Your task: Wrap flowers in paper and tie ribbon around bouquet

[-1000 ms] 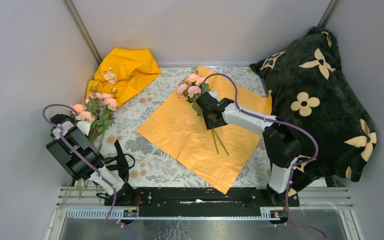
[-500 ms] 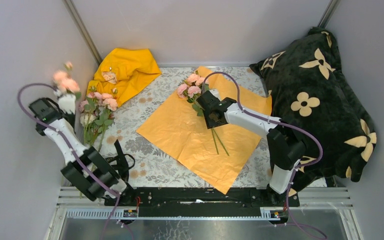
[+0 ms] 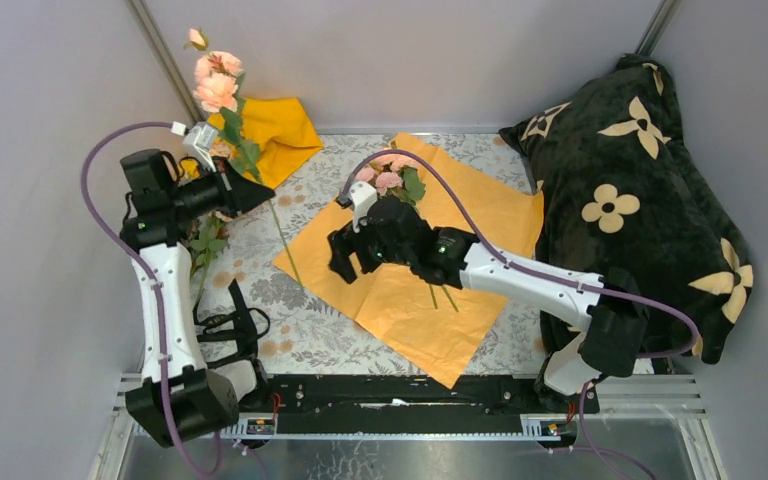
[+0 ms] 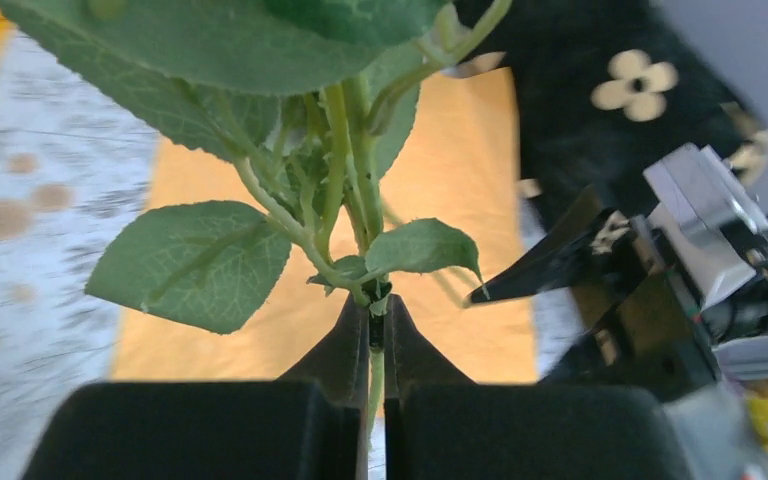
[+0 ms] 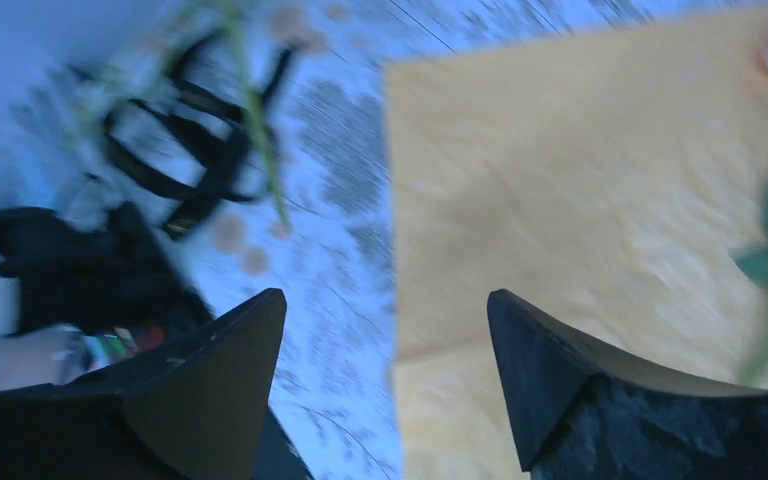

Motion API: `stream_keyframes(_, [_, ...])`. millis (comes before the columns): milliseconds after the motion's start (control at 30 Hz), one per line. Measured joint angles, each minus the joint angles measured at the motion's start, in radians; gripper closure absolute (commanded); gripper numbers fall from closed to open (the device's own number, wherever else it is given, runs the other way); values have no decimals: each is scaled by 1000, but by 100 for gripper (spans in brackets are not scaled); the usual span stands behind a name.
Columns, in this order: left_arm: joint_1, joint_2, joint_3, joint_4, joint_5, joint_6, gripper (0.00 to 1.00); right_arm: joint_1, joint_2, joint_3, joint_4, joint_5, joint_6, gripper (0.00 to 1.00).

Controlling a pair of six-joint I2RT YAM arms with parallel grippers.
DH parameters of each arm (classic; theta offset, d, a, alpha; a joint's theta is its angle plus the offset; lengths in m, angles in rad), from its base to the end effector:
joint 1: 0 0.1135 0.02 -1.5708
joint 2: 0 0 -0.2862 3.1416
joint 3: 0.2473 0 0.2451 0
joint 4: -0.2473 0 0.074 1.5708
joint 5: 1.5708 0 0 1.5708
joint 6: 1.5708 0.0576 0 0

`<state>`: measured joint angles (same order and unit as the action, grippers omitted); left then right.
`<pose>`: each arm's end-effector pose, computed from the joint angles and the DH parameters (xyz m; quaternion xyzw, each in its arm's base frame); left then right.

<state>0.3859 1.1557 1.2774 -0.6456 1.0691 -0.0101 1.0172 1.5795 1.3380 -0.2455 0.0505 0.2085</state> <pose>0.2240 0.0365 0.4129 0.1031 0.7808 -0.3531 0.5050 0.2043 0.3250 0.3396 -0.3250 0.7925 0.2789 0.4342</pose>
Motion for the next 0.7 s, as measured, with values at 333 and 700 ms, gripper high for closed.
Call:
stream_keyframes(333, [-219, -42, -129, 228, 34, -373, 100, 23, 50, 6, 450, -198, 137, 36])
stream_keyframes(700, [-282, -15, -102, 127, -72, -259, 27, 16, 110, 3, 387, -62, 225, 100])
